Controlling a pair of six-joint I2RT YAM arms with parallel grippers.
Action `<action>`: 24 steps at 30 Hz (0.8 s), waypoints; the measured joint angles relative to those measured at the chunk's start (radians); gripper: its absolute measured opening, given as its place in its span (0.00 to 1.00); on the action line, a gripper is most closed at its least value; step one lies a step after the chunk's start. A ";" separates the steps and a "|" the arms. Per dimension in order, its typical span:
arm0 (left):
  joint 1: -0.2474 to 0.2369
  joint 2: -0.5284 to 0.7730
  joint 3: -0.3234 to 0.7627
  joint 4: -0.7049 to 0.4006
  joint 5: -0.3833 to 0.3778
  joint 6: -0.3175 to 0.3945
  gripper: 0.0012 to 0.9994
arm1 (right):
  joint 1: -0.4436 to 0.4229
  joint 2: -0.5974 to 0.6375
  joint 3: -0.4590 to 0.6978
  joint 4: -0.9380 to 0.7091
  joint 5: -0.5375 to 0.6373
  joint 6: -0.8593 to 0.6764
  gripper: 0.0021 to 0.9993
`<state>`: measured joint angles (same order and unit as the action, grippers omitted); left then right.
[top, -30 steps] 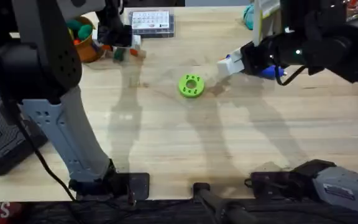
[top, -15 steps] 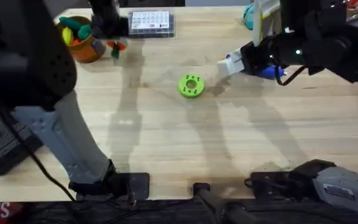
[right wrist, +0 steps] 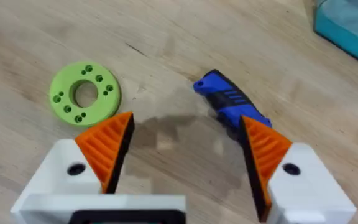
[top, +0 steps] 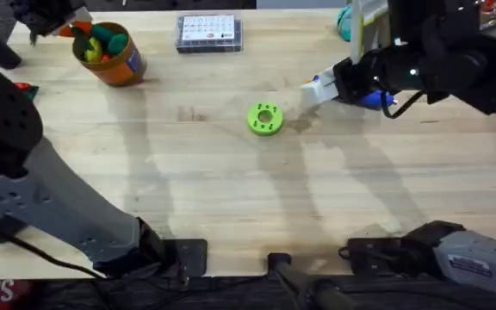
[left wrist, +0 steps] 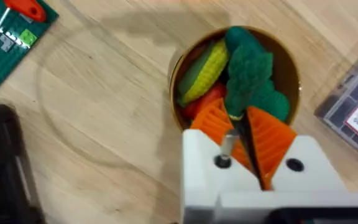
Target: Pick up the gripper from the table and insert it into the empty holder that is missing its gripper. Then pick up a screw, insert it into the mounting hole, and use the screwdriver to tighten it. Finally, clean up the table by picking up the vegetable and placing it into the bucket.
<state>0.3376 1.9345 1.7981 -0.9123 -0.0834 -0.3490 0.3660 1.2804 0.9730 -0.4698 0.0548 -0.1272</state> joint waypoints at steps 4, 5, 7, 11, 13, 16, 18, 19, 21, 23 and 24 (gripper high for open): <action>-0.004 0.024 0.000 0.000 0.013 -0.004 0.20 | 0.000 0.000 0.000 0.000 0.000 0.000 0.99; -0.004 0.031 0.000 0.001 0.014 -0.009 0.32 | 0.000 0.000 0.000 0.000 0.000 0.000 0.99; -0.004 0.044 0.000 0.003 0.017 -0.012 0.56 | 0.000 0.000 0.000 0.000 0.000 0.000 0.99; -0.004 0.050 0.000 -0.003 0.020 -0.022 0.98 | 0.000 0.000 0.000 -0.005 0.000 0.000 0.99; -0.004 0.046 0.000 -0.022 0.029 -0.022 0.98 | 0.000 0.000 0.000 -0.013 0.000 0.000 0.99; -0.004 0.024 0.000 -0.076 0.057 -0.020 0.98 | 0.000 0.000 0.000 -0.035 0.000 0.000 0.99; -0.004 -0.008 0.000 -0.109 0.084 -0.007 0.98 | 0.000 0.000 0.000 -0.063 0.000 0.000 0.99; -0.004 -0.031 0.000 -0.122 0.104 0.011 0.98 | 0.000 0.000 -0.001 -0.070 0.000 0.000 0.99; -0.005 -0.084 0.000 -0.158 0.148 0.064 0.98 | 0.000 0.000 -0.001 -0.074 0.000 0.000 0.99; -0.027 -0.212 0.001 -0.269 0.220 0.203 0.98 | 0.000 -0.003 -0.001 -0.076 0.000 0.004 0.99; -0.039 -0.243 0.001 -0.312 0.231 0.238 0.98 | 0.000 -0.007 -0.001 -0.077 0.000 0.007 0.99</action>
<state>0.2982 1.6911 1.7988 -1.2242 0.1473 -0.1111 0.3660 1.2731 0.9718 -0.5472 0.0551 -0.1202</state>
